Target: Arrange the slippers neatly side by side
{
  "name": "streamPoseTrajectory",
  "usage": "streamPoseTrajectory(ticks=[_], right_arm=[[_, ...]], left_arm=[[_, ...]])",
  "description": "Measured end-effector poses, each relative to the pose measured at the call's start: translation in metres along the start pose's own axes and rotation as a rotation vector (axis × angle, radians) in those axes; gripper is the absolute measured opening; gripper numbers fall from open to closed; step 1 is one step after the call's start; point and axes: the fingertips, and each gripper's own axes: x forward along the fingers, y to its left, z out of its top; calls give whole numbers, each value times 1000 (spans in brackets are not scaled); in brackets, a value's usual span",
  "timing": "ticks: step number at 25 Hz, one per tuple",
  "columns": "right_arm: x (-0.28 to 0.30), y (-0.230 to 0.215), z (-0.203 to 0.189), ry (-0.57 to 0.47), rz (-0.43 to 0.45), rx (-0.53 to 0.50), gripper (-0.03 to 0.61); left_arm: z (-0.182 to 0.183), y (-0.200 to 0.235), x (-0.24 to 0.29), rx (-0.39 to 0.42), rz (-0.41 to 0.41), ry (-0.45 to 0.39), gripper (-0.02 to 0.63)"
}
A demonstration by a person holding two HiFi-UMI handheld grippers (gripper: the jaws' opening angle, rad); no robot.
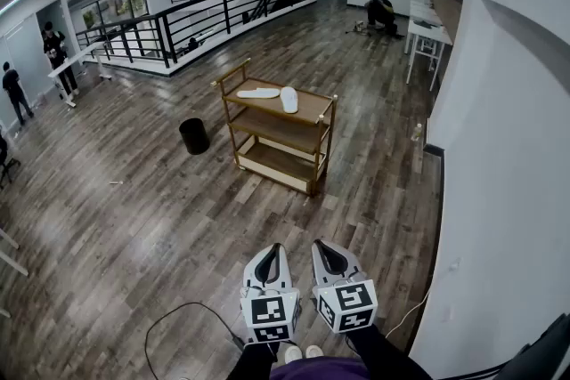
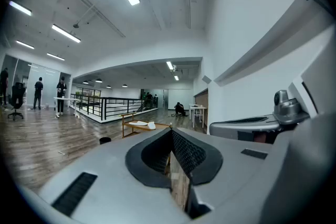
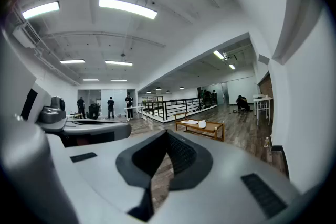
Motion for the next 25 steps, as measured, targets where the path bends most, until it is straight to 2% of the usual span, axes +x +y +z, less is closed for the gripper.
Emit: streamPoseTrajectory(ticks=[14, 25], right_arm=[[-2, -2, 2, -4, -3, -9, -2], [-4, -5, 5, -20, -46, 51, -2]], left_arm=[[-9, -4, 1, 2, -19, 11, 2], [-19, 6, -9, -28, -12, 35, 2]])
